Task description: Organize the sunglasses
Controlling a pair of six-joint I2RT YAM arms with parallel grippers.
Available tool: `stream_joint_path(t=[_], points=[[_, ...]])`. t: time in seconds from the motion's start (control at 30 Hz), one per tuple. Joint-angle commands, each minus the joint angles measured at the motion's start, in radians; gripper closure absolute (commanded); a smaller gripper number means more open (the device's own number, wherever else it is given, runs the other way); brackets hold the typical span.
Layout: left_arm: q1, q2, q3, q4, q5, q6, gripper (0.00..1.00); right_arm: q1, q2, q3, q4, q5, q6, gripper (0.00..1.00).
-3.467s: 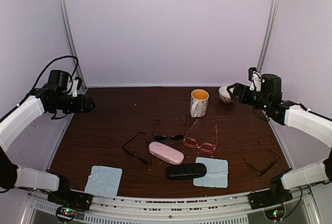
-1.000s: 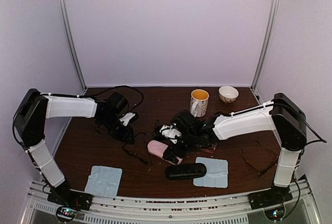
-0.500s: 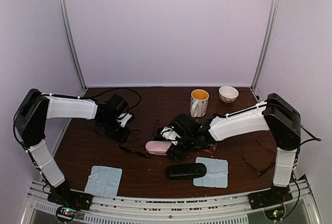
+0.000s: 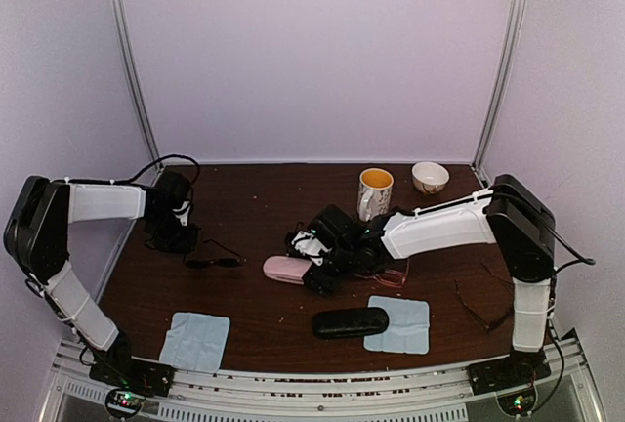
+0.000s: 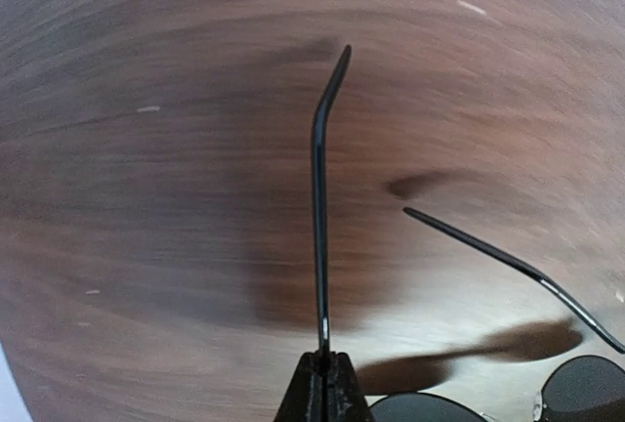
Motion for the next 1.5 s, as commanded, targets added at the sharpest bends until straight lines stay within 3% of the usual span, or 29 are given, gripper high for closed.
stream_joint_path(t=[0.0, 0.27, 0.47, 0.7, 0.83, 0.9, 0.97, 1.47], points=[[0.080, -0.023, -0.013, 0.024, -0.048, -0.052, 0.98, 0.002, 0.037, 0.075, -0.006, -0.019, 0.028, 0.31], [0.191, 0.019, -0.020, 0.066, -0.053, -0.097, 0.97, 0.010, 0.084, 0.163, -0.018, -0.065, 0.047, 0.37], [0.222, 0.013, -0.035, 0.087, -0.049, -0.118, 0.90, 0.027, 0.115, 0.219, -0.020, -0.101, 0.061, 0.47], [0.222, -0.072, -0.090, 0.130, -0.059, -0.131, 0.51, 0.036, 0.117, 0.241, -0.024, -0.125, 0.061, 0.56], [0.222, -0.098, -0.100, 0.125, -0.062, -0.132, 0.34, 0.035, 0.110, 0.241, -0.018, -0.144, 0.065, 0.60], [0.222, -0.113, -0.108, 0.131, -0.056, -0.135, 0.13, 0.036, 0.104, 0.242, -0.017, -0.153, 0.068, 0.62], [0.222, -0.128, -0.113, 0.132, -0.054, -0.137, 0.03, 0.035, 0.093, 0.238, -0.012, -0.162, 0.072, 0.63], [0.150, -0.316, -0.136, 0.058, -0.014, -0.127, 0.03, 0.036, 0.031, 0.190, 0.054, -0.149, 0.122, 0.70]])
